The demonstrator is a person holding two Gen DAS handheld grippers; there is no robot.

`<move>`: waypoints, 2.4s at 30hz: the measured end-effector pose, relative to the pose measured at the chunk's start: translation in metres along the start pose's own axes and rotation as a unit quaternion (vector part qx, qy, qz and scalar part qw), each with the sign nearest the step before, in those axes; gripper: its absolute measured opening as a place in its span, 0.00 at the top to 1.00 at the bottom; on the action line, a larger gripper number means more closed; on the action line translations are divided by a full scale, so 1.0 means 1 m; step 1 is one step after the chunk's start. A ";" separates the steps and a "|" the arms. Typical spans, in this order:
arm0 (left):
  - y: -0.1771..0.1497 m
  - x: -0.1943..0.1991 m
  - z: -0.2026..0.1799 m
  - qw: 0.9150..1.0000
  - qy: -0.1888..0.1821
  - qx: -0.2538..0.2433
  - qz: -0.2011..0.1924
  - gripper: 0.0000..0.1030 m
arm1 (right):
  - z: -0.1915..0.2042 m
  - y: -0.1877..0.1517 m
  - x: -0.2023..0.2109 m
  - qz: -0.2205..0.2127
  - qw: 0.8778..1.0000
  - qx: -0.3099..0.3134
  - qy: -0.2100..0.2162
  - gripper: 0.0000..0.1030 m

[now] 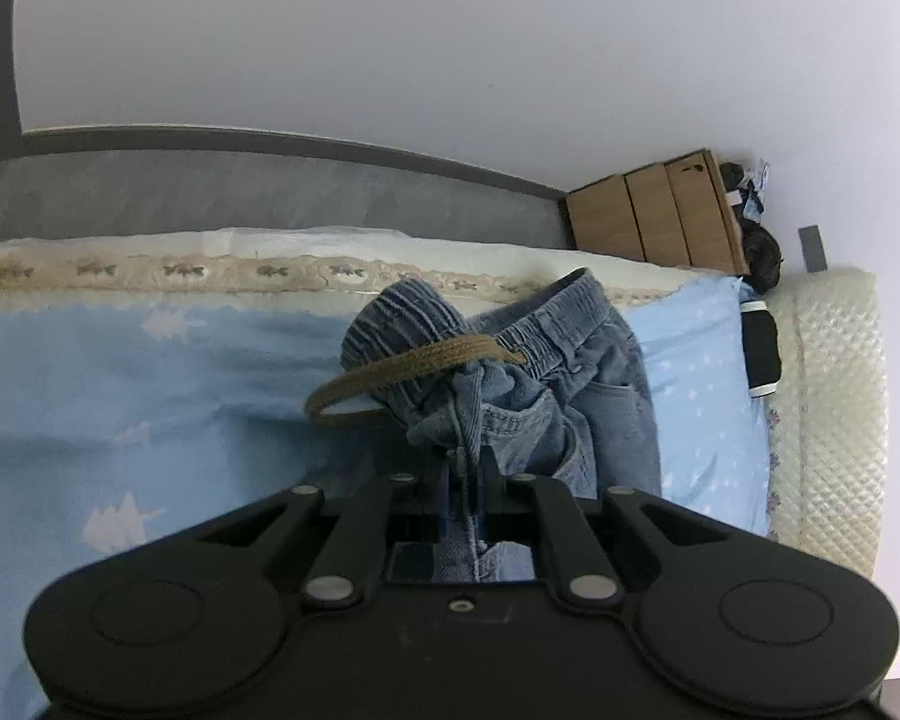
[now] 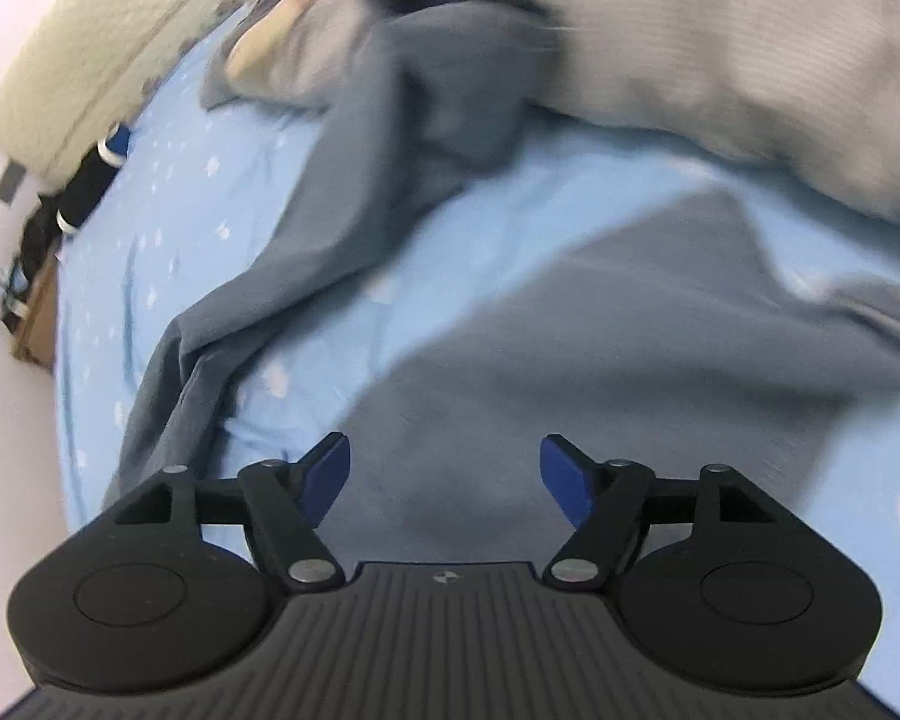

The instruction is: Fold clothes

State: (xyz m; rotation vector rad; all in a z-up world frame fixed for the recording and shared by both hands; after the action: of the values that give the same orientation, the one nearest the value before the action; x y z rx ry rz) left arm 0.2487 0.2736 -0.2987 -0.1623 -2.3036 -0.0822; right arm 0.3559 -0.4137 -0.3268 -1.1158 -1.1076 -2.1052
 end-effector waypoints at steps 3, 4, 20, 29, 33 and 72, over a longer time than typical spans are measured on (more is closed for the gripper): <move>0.001 -0.003 0.001 1.000 0.006 -0.010 0.002 0.93 | 0.027 0.016 -0.042 0.012 1.000 0.004 -0.018 0.27; 0.003 -0.004 0.001 1.000 0.006 -0.014 0.004 0.93 | 0.033 0.020 -0.055 0.018 1.000 0.001 -0.025 0.27; 0.011 -0.006 0.011 0.999 0.028 -0.012 0.029 0.93 | 0.019 -0.013 -0.057 0.065 0.989 0.030 -0.129 0.98; 0.016 -0.003 -0.001 0.999 0.025 -0.008 0.022 0.93 | -0.045 -0.091 0.088 -0.047 0.994 -0.040 -0.089 0.98; 0.016 -0.007 0.006 1.000 0.025 -0.006 0.017 0.93 | -0.083 -0.152 0.111 -0.008 0.992 -0.083 -0.098 0.98; 0.031 -0.028 0.041 0.997 -0.054 -0.043 0.030 0.93 | -0.035 -0.103 0.023 -0.008 0.900 0.306 -0.309 0.79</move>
State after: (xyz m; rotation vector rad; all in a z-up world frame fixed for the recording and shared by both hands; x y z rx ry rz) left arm 0.2417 0.3068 -0.3472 -0.2854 -2.4015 -0.1448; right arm 0.2531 -0.3892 -0.3624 -1.4594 -1.8959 -1.2364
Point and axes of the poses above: each gripper's, at about its wrist camera, not at the fingertips, and x roughly against the way its jaws point, z to its left, y to its top, the point moved 2 cm from there along -x, roughly the way its jaws point, and after that the axes turned 13 degrees about x, right-handed, at the moved point
